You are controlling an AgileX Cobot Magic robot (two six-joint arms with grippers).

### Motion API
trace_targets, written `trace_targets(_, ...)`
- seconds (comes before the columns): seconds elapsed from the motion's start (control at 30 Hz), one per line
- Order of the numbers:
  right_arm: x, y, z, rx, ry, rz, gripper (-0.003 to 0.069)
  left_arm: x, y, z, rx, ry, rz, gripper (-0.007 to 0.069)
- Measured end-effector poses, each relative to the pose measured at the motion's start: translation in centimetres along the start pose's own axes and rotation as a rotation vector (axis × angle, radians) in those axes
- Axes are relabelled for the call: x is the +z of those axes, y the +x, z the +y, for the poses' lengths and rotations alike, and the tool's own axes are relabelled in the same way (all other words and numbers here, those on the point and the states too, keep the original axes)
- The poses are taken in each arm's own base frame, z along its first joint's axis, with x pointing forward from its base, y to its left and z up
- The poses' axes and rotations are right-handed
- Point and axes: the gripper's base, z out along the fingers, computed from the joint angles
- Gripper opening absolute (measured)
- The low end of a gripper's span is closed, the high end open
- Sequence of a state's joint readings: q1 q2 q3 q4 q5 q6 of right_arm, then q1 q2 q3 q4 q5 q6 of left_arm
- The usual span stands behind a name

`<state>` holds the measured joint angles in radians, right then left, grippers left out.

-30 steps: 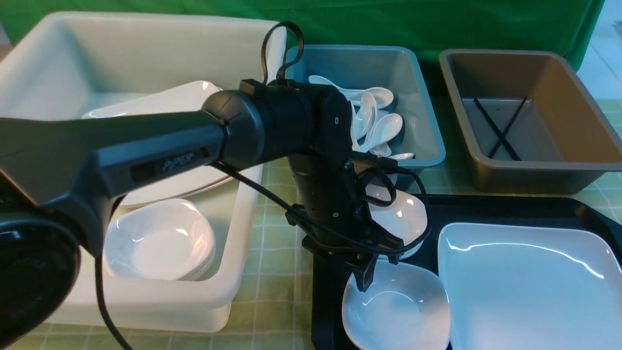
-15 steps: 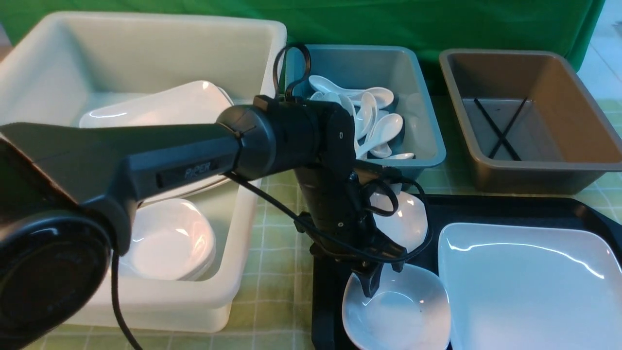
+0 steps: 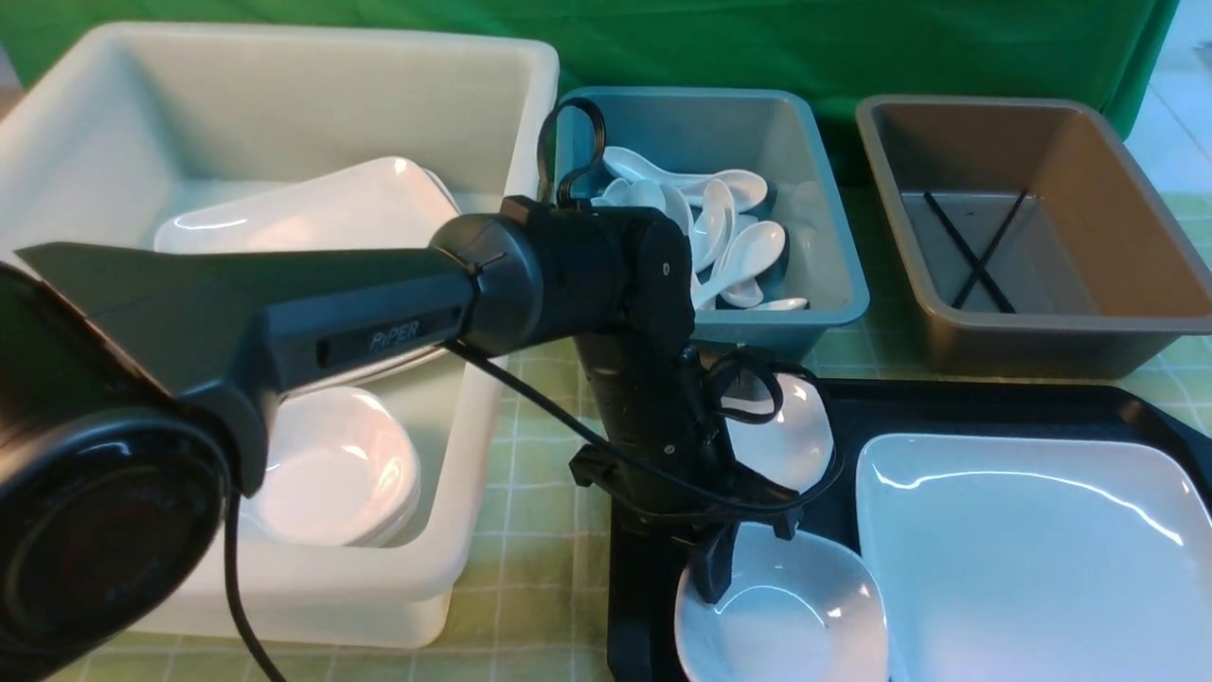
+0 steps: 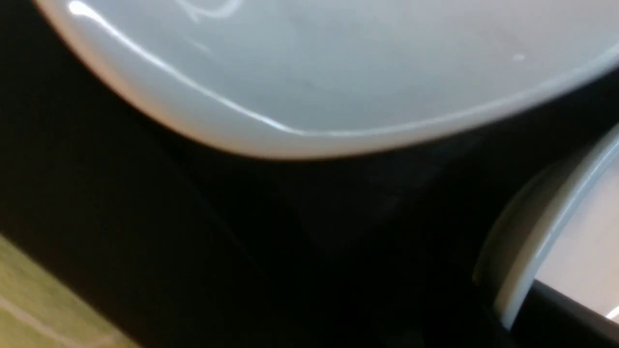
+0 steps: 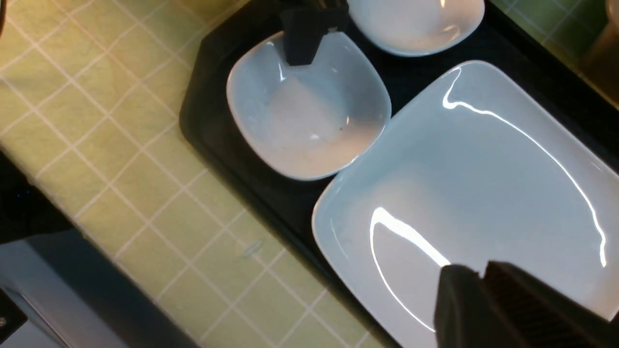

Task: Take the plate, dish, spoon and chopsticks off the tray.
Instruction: Use the left arm to grab a small plate from the dinner plate, then use the left arm to put the small plate into the large storage box on the left

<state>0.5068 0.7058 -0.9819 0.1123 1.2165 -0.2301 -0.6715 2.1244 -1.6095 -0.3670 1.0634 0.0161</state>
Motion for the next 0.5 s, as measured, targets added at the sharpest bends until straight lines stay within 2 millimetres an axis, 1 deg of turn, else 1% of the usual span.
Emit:
trace_targets(0.13,0.0,0.0,0.0,0.008,0.0,0.0,0.006,-1.8,0.4,-0.6,0.002,0.012,-0.018,0.002)
trace_targets(0.23,0.0,0.0,0.0,0.025,0.0,0.0,0.0062,-3.8,0.7,-1.1,0.019,0.004,-0.056,0.001)
trace_targets(0.3,0.0,0.0,0.0,0.027,0.0,0.0,0.0062,-5.8,1.1,-1.7,0.036,0.009,-0.1,0.0008)
trace_targets(0.37,0.0,0.0,0.0,0.028,0.0,0.0,0.0062,-8.1,1.7,-2.3,0.055,0.016,-0.151,0.0008)
trace_targets(0.5,0.0,0.0,0.0,0.028,0.0,0.0,0.0068,-11.5,2.8,-3.1,0.075,0.029,-0.219,0.0008)
